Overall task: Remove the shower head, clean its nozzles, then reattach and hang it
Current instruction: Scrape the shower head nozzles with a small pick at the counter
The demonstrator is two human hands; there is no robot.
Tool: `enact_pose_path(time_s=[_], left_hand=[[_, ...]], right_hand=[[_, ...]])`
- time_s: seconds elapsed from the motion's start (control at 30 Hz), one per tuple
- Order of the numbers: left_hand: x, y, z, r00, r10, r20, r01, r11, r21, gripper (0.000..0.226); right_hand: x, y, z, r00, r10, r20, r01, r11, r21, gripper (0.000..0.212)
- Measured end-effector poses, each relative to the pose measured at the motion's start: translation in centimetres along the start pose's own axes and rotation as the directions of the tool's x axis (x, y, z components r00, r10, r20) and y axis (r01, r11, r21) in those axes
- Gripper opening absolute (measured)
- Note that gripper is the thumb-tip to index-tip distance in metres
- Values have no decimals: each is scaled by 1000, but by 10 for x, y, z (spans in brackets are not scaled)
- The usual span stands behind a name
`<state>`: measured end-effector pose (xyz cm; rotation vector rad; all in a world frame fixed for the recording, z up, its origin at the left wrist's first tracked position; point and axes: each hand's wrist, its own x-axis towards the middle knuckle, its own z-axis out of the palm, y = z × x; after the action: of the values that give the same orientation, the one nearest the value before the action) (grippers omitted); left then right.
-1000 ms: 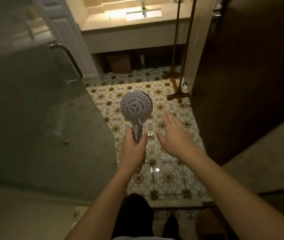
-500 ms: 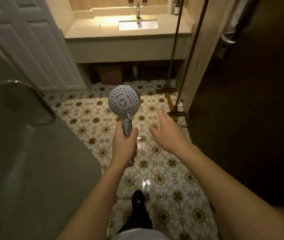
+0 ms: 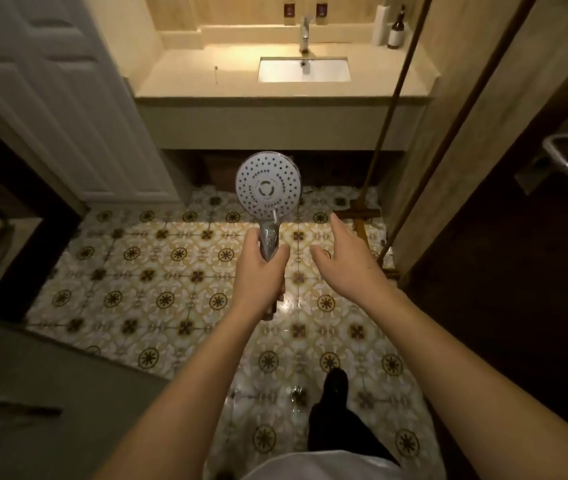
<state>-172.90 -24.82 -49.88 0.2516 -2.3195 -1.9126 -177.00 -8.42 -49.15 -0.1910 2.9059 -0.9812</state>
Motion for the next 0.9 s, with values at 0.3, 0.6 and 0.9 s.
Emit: enact_pose_path(time_s=[0.3, 0.6, 0.9], left_hand=[[202, -2, 27, 975, -150, -165, 143, 988, -51, 11], [367, -5, 8, 930, -231, -284, 210, 972, -101, 12], [562, -40, -59, 929, -293, -225, 262, 952, -159, 25]], right_hand=[[231, 25, 0, 987, -87, 134, 92, 995, -28, 79], [428, -15, 27, 946, -210, 249, 213, 977, 13, 77], [625, -67, 87, 946, -196, 257, 202, 979, 1, 76]])
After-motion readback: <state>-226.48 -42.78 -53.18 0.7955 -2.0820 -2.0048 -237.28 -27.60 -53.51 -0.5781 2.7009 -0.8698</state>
